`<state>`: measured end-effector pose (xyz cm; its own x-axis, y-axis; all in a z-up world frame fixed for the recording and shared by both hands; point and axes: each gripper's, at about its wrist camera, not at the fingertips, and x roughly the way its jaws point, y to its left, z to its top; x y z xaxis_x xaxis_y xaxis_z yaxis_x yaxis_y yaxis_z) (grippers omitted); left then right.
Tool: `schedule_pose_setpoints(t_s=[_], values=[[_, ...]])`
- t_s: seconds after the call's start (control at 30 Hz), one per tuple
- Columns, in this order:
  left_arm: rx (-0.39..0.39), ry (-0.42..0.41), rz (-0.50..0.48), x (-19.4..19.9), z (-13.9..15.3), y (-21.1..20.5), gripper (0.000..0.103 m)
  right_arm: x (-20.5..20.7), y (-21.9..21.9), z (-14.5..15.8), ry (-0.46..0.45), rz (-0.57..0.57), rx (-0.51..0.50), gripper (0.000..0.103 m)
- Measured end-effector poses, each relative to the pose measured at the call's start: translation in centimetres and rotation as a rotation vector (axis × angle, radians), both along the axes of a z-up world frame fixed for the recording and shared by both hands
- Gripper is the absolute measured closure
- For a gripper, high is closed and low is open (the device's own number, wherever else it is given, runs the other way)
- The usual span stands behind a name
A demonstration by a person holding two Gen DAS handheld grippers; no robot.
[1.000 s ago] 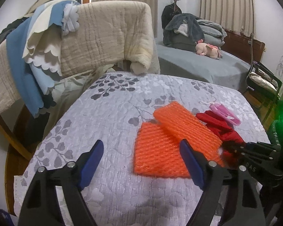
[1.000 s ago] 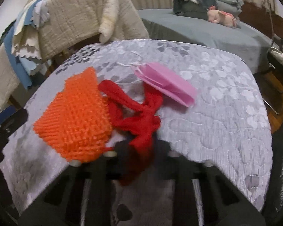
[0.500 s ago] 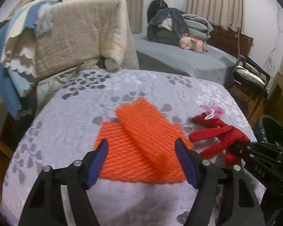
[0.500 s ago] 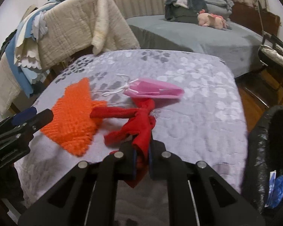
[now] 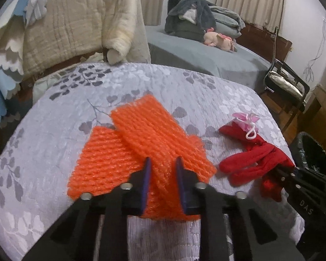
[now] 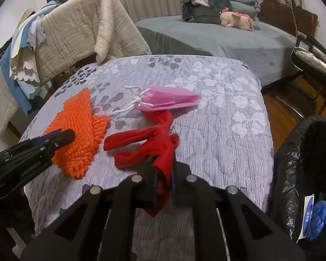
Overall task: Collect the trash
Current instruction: 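Grasp the long orange mesh sleeve with the left gripper while the right gripper holds the glove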
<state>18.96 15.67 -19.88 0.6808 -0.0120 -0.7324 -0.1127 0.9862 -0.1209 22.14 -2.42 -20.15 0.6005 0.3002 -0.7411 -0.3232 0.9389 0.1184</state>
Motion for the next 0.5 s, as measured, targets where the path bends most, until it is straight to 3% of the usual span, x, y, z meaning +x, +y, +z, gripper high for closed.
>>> schedule_pose_setpoints(t_s=[0.3, 0.5], values=[[0.024, -0.093, 0.01, -2.0, 3.5, 0.0, 0.09, -1.2, -0.2, 1.4, -0.013, 0.011, 0.023, 0.094], [0.062, -0.112, -0.024, -3.4, 5.0, -1.1, 0.09, -2.5, -0.4, 2.9, -0.027, 0.038, 0.041, 0.094]])
